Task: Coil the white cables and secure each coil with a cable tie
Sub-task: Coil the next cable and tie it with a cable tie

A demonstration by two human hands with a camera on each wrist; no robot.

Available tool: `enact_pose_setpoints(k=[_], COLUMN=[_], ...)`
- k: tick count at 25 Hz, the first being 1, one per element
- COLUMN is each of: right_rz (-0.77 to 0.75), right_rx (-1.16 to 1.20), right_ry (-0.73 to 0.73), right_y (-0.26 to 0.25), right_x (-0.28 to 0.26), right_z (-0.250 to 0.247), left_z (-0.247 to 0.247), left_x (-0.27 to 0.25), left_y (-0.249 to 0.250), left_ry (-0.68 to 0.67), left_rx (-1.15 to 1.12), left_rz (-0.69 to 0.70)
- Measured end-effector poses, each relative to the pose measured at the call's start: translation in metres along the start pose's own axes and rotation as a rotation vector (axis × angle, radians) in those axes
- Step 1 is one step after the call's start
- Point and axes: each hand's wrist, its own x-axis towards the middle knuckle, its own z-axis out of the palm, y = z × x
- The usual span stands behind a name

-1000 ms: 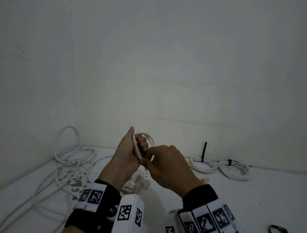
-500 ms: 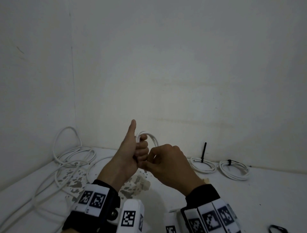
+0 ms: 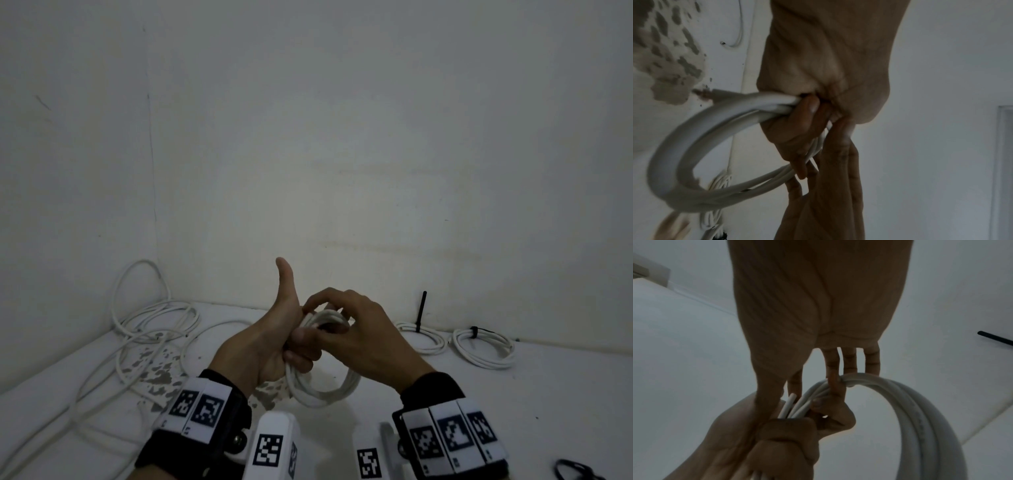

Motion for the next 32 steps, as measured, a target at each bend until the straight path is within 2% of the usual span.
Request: enact_pose_setpoints(k=[5, 9, 15, 18, 23, 26, 29, 32], right_rz=[-0.012, 0.028, 0.065, 0.114, 0.184, 0.167, 0.16, 0.186], right_rx=[-0.031, 0.127, 0.15, 0.153, 0.169, 0.181, 0.247, 0.286], right_ry=[0.046, 0.109, -0.003, -0.046, -0.109, -0.157, -0.042, 0.13], right_y=[0.003, 0.003, 0.004, 0.004, -0.003, -0.002, 0.005, 0.012], right_x=[0.002, 0.002, 0.0, -0.001, -0.001, -0.001, 0.0, 0.002], right_z=[0.004, 0.0, -0.009, -0.007, 0.0, 0.002, 0.0, -0.003], left_z=[-0.001, 0.003, 0.005, 0.011, 0.013, 0.006, -0.005, -0.008], left_x=[0.002, 0.002, 0.004, 0.005, 0.01, 0.013, 0.016, 0.012], left_y=[0.001, 0.001, 0.002, 0.0, -0.003, -0.003, -0.001, -0.003], left_ry=[0.005, -0.015, 0.029, 0.108, 0.23, 0.262, 0.2, 0.123], left_rx=[0.017, 0.143, 0.194, 0.297, 0.35, 0.278, 0.128, 0.109], left_rz=[0.006, 0.016, -0.026, -0.045, -0.002, 0.03, 0.06, 0.044])
